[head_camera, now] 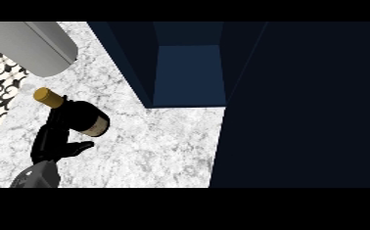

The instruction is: Pick up the wine, place it into the cabinet and close the cabinet

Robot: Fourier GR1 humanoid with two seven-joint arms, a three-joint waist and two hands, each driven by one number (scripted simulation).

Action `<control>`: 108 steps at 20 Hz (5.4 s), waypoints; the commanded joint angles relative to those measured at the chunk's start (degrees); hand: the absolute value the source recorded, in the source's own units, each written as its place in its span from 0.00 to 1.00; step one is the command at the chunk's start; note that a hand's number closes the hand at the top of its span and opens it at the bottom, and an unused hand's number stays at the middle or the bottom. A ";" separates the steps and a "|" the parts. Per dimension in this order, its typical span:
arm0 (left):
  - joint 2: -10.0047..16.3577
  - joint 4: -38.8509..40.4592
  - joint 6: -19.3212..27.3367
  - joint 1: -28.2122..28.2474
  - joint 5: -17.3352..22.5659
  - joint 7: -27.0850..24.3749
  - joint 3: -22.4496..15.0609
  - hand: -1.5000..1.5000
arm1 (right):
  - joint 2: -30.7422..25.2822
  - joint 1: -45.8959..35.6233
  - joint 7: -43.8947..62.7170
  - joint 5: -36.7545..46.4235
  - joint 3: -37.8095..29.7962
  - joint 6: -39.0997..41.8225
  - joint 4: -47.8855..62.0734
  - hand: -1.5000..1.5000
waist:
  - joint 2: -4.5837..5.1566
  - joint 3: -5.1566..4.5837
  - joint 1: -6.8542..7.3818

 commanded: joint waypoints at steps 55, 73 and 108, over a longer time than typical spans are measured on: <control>-16.09 -59.04 46.94 -6.37 0.32 29.77 -42.76 1.00 | 0.38 9.44 -0.51 -7.64 -4.72 2.70 -5.01 0.00 | -0.20 0.18 0.43; -16.08 -36.33 50.40 -24.39 -2.31 24.82 -37.24 1.00 | 1.44 9.19 -4.32 -6.24 -4.23 3.74 -1.68 0.00 | 0.09 0.14 0.32; -16.10 0.02 54.53 -29.82 14.14 -2.27 -43.80 1.00 | 1.59 10.06 -5.07 -9.97 -6.00 7.02 -1.05 0.00 | 0.27 0.09 -0.79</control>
